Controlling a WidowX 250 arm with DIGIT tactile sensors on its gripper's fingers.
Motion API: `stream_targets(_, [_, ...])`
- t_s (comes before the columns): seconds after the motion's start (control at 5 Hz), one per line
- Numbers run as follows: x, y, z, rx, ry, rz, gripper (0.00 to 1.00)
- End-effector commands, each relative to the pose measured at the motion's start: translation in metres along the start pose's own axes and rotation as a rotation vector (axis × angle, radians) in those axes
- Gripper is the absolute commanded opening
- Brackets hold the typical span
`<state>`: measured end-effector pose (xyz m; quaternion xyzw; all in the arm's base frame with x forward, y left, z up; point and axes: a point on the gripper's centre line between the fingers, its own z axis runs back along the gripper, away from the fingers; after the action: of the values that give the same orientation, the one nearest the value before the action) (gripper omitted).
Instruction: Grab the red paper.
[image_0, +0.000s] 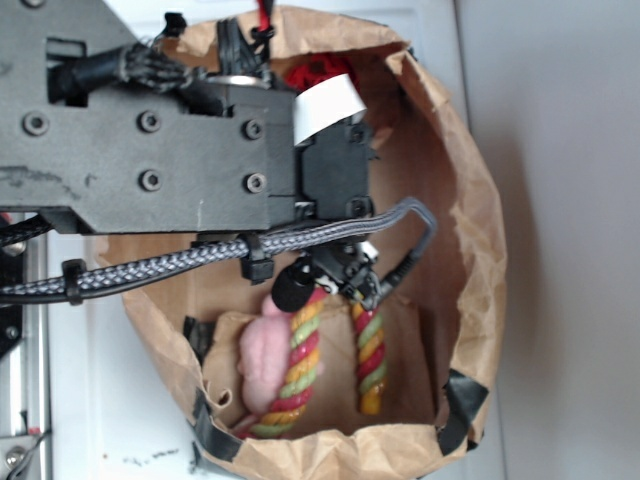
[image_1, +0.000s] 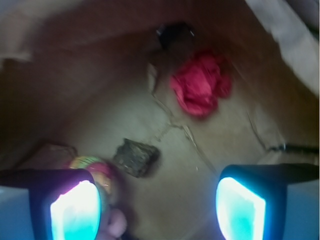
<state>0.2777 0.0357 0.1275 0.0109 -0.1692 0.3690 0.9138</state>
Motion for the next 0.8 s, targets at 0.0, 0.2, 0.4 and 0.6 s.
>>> stream_targets(0.0, [0.040, 0.024, -0.018, -0.004, -0.065, 0.099, 1.00])
stream_targets(0.2, [0.055, 0.033, -0.033, 0.026, -0.083, 0.158, 1.00])
stream_targets(0.4, [0.062, 0.037, -0.038, 0.033, -0.095, 0.179, 1.00])
stream_targets(0.6, [0.068, 0.042, -0.035, 0.040, -0.101, 0.190, 1.00])
